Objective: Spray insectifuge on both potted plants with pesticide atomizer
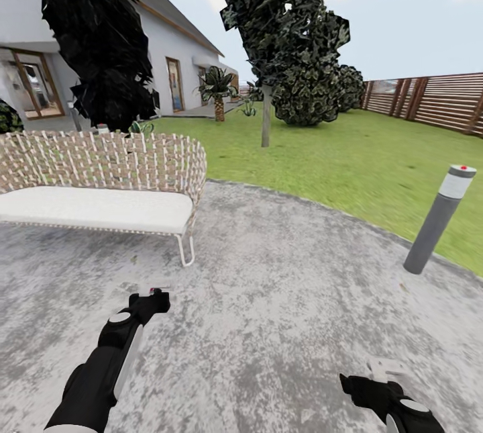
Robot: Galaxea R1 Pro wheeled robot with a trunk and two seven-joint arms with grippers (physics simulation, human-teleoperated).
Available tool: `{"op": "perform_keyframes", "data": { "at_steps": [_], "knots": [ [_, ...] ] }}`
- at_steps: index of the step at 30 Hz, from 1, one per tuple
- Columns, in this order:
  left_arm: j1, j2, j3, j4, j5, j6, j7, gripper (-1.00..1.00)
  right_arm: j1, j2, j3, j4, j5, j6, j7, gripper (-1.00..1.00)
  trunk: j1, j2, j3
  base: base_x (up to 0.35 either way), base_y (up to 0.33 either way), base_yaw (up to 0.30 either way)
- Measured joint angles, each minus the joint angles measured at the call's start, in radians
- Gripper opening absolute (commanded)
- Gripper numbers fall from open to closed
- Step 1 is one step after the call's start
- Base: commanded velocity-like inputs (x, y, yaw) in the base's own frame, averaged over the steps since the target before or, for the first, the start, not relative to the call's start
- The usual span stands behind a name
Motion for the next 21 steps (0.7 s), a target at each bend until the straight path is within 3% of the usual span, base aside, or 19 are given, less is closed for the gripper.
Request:
{"op": "perform_keyframes", "data": {
  "at_steps": [21],
  "knots": [
    [0.000,0.000,-0.001,0.000,0.000,0.000,0.000,-1.00,0.000,-0.001,-0.002,-0.001,0.000,0.001,-0.001,1.00,0.000,0.000,0.000,0.012,0.000,0.257]
  ]
}}
